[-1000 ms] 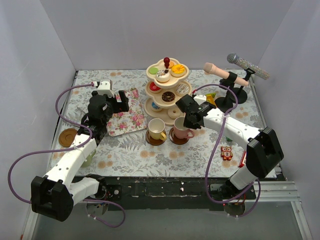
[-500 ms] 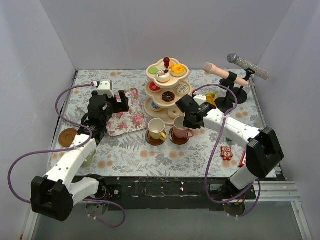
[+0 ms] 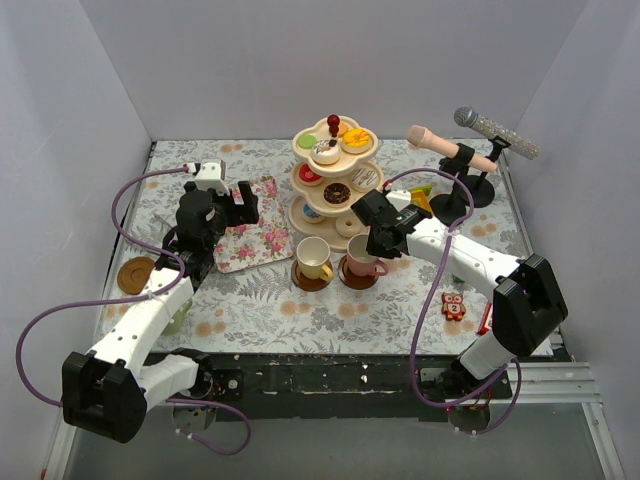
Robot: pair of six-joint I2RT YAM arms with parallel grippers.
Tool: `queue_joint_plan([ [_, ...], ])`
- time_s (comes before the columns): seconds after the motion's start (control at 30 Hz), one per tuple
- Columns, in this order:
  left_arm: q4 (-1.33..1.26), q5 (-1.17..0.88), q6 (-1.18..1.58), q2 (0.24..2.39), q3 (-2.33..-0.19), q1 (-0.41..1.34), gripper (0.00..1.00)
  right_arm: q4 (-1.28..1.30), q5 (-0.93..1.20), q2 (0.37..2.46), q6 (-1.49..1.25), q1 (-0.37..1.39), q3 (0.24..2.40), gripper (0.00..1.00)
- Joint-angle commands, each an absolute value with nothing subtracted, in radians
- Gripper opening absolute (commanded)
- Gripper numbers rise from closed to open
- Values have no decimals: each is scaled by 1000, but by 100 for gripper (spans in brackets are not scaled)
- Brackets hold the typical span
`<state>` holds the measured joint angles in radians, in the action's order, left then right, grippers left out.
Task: Serve the afternoon tea
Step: Place the cup on the coaster, then move the coaster to the center of the board.
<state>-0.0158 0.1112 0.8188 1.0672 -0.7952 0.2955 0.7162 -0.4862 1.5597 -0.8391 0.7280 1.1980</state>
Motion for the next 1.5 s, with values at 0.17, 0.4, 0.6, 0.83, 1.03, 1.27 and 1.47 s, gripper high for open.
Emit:
queue_joint_plan([
  [0.17,-26,101,808,1049,-795,301,89,741,-483,1537,-825,735,1220,32],
  [0.4,-20,92,816,1052,-796,299,89,689,-454,1493,-770,739,1212,52],
  [0.6,-6,126,853,1061,-801,299,94,601,-437,1413,-718,739,1180,63],
  [0.83,312,157,1043,1089,-900,186,98,456,-391,1281,-588,723,1123,64],
  [1.03,478,156,1080,1083,-942,-65,98,292,-249,1158,-473,637,1045,66],
  [1.27,425,207,1071,1199,-882,-394,98,296,-134,1183,-373,566,1153,67],
  [1.47,393,284,1051,1356,-876,-526,81,284,-14,1209,-374,554,1196,67],
])
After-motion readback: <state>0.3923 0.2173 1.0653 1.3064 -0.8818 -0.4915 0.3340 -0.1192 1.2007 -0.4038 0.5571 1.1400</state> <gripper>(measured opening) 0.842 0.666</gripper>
